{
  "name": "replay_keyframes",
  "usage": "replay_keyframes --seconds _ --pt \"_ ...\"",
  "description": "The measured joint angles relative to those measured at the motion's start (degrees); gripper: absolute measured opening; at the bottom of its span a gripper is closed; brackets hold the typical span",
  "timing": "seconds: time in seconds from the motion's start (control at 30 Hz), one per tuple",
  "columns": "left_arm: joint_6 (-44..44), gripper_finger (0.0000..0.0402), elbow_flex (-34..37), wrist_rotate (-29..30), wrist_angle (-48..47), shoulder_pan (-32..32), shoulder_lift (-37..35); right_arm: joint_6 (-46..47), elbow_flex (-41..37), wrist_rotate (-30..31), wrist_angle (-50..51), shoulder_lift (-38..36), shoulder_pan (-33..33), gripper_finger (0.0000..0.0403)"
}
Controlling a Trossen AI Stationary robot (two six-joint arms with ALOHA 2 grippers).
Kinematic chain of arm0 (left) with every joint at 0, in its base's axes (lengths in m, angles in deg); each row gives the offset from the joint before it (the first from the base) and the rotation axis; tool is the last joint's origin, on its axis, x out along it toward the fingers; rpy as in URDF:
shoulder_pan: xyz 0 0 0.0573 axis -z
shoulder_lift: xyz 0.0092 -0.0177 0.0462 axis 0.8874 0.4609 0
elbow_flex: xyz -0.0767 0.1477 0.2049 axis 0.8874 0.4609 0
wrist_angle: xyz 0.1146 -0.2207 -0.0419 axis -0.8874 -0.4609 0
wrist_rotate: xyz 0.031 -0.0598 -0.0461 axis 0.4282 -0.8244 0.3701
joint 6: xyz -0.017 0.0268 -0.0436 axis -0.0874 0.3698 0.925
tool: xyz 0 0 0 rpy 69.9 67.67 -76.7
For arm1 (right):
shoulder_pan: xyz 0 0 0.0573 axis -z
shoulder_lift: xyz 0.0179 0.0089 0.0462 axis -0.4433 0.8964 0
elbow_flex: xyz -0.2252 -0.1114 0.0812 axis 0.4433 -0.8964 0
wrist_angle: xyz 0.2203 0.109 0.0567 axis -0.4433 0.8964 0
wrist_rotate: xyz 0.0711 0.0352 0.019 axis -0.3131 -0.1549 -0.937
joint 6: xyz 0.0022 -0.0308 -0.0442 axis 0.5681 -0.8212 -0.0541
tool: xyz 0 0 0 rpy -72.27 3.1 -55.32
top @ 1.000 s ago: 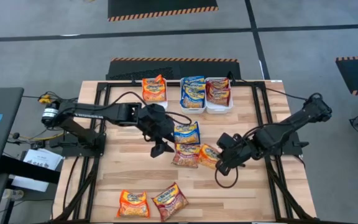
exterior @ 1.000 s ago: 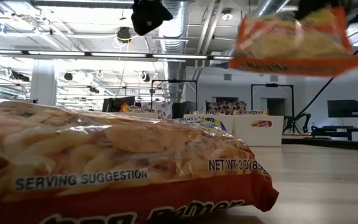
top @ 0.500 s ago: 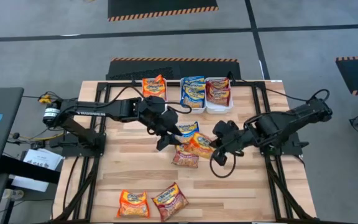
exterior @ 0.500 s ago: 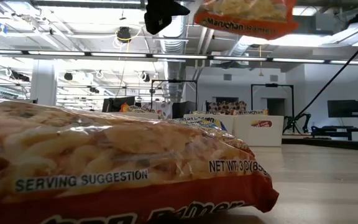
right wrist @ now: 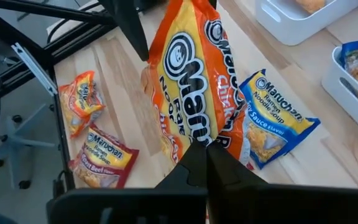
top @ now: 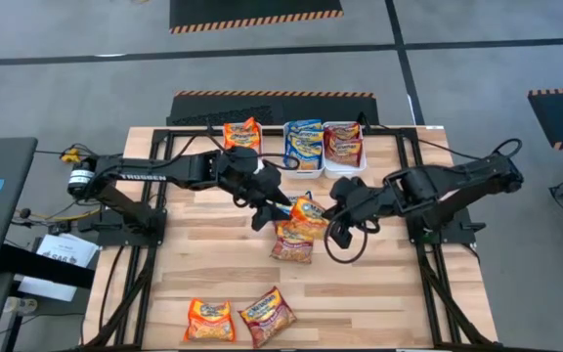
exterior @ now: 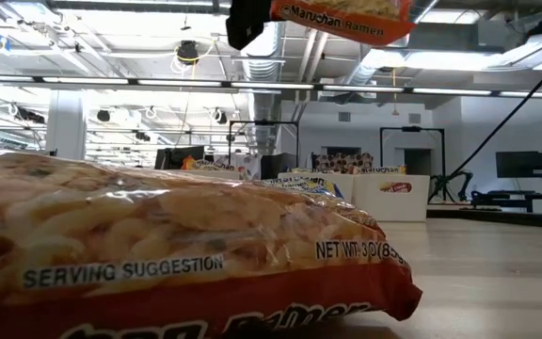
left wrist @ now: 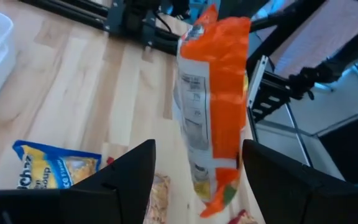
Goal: Sort Maruchan noodles
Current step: Put the right orange noodle soup pack into the left white bin
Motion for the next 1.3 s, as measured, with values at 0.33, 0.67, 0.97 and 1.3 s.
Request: replay_keyframes --seconds 0.33,0.67,0.97,1.3 --pt "0.54 0.0226 0.00 -2.27 2.61 -1.53 0.00 -2.83 0.00 0.00 -4.16 0.13 2.63 0.0005" --pt "-2.63 0.0210 0.00 -3.74 2.62 -1.56 0.00 -4.34 0.00 -2.71 -6.18 0.13 5.84 0.0005" --pt "-4.91 0.0079 0.00 -2.97 2.39 -2.01 0.00 -4.36 0.00 -4.70 -6.20 0.13 8.03 0.0032" --pt "-6.24 0.0017 0.00 -3.85 1.05 -6.36 -0.33 -10.03 0.00 -4.27 -6.62 -0.34 12.30 0.0093"
